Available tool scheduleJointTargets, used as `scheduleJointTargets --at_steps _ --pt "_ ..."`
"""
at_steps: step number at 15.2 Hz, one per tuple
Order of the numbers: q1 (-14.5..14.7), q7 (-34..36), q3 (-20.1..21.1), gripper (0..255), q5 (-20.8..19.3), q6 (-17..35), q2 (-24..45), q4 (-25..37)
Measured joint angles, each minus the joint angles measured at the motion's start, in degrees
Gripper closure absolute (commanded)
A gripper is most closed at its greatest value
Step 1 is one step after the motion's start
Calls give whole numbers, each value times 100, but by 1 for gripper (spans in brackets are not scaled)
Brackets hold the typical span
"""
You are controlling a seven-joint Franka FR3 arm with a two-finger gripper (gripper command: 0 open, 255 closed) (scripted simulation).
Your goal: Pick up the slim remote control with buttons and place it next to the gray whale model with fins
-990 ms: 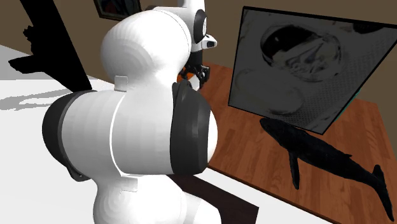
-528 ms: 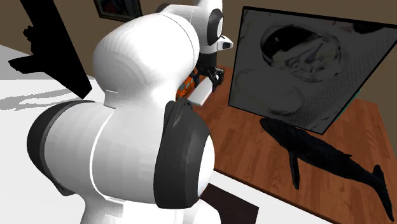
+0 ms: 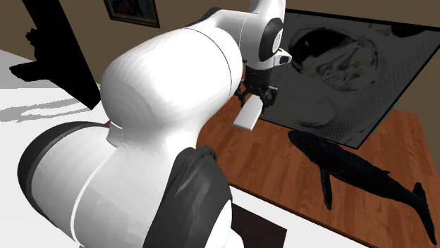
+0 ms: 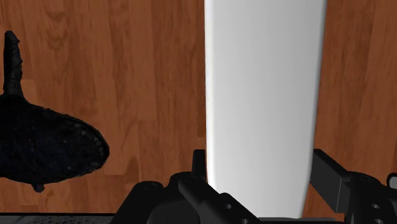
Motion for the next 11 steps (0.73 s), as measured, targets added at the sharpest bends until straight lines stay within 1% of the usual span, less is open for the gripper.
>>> scheduleJointTargets --at_steps 2,4,11 --pt "-91 -240 -177 255 -76 33 -94 -124" --pt "-126 -335 -247 255 -107 96 -117 -212" --pt "-137 -360 -271 255 -120 608 -138 -747"
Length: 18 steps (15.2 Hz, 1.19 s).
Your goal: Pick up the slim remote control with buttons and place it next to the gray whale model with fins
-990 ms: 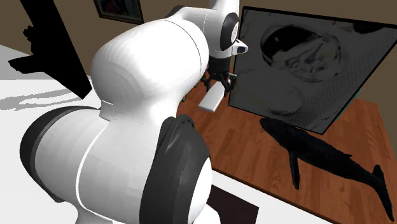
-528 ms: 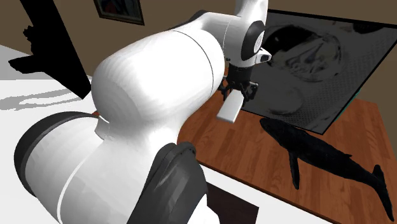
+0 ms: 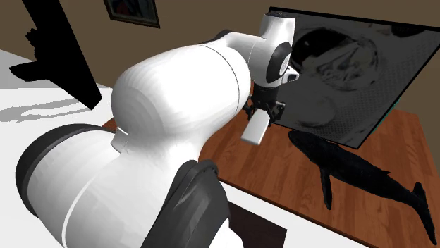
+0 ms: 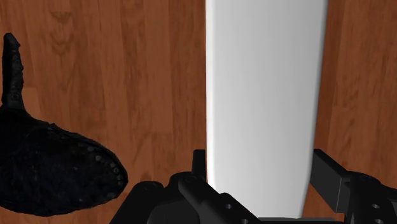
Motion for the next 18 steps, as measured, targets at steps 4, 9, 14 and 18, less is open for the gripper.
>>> scheduleJointTargets --at_steps 4,9,14,18 --pt "0 5 -1 255 -2 308 33 -275" --pt "-6 -3 -13 255 -9 696 81 -614" --pt "-5 5 -13 255 -10 1117 213 -904" --pt "0 17 -9 255 -8 1470 331 -1139"
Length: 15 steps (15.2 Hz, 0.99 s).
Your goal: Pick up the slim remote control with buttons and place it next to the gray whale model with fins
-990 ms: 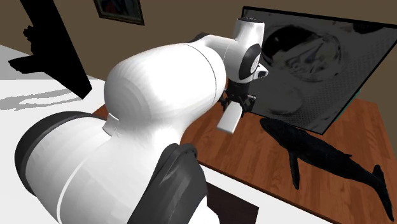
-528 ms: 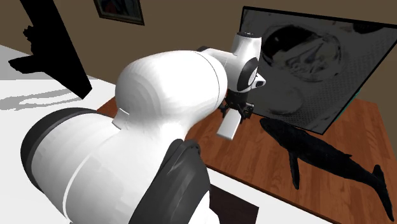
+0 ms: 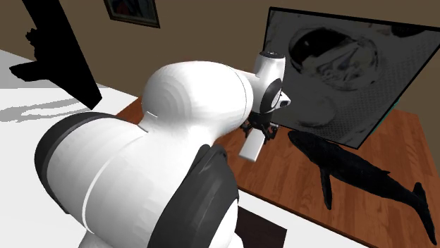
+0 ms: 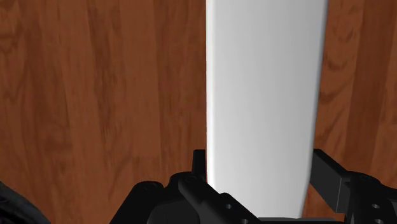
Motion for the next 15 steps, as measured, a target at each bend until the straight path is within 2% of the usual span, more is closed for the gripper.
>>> scheduleJointTargets --at_steps 15 --pt "-7 -4 -21 255 -10 1317 651 -666"
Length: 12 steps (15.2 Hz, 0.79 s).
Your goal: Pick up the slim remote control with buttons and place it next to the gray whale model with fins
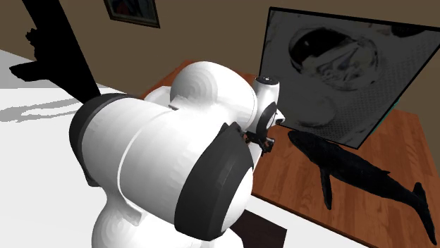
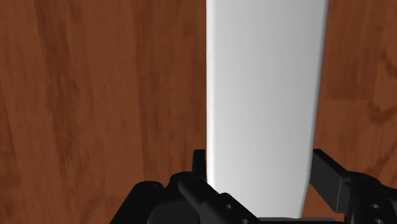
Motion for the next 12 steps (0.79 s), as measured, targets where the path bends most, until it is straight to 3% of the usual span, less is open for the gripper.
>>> scheduleJointTargets --at_steps 8,9,12 --pt "-1 -1 -3 255 -1 168 101 -64" --pt "-1 -1 -3 0 -1 168 101 -64" --pt "-1 -2 -3 0 -1 169 101 -63"
